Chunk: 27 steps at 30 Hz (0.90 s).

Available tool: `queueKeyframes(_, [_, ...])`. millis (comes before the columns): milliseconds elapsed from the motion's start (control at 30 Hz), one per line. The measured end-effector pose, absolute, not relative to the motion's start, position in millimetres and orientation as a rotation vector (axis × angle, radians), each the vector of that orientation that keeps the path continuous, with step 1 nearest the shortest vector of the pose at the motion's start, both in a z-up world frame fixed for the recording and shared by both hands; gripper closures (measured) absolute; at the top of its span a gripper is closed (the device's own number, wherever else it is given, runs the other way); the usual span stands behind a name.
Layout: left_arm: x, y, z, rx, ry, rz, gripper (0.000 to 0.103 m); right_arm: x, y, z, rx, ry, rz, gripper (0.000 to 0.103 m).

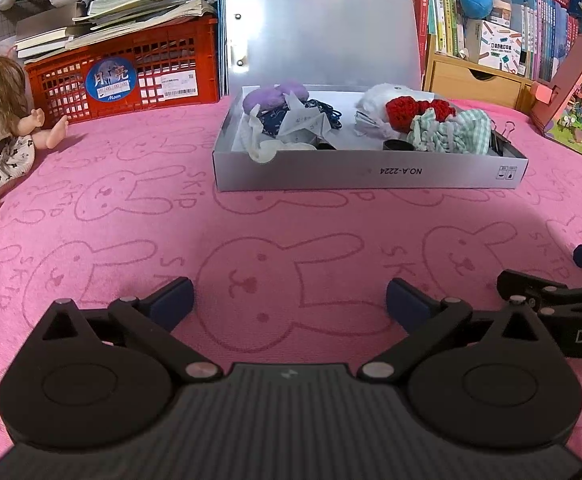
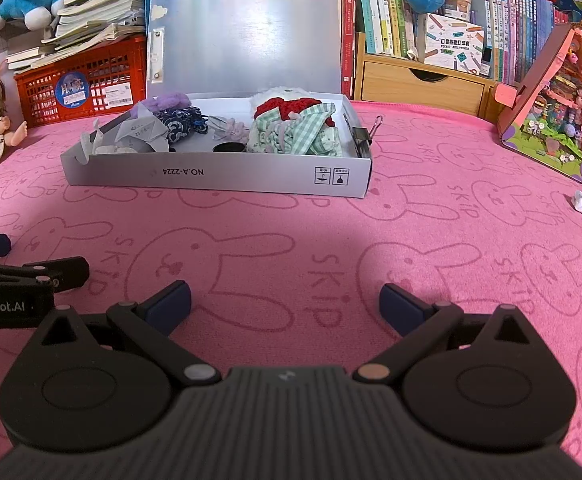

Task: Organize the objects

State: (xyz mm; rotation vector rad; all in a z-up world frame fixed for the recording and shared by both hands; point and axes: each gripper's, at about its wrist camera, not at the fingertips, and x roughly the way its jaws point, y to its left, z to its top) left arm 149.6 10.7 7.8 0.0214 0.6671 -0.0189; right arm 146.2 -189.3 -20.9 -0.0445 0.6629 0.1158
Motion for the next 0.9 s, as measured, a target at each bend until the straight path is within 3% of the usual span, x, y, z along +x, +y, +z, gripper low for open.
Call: queueKeyframes(900, [147.7, 12.1, 6.0, 0.014, 0.661, -0.017, 0.0, 145.0, -188.4, -21.7, -0.037, 0.66, 0.1, 0.0])
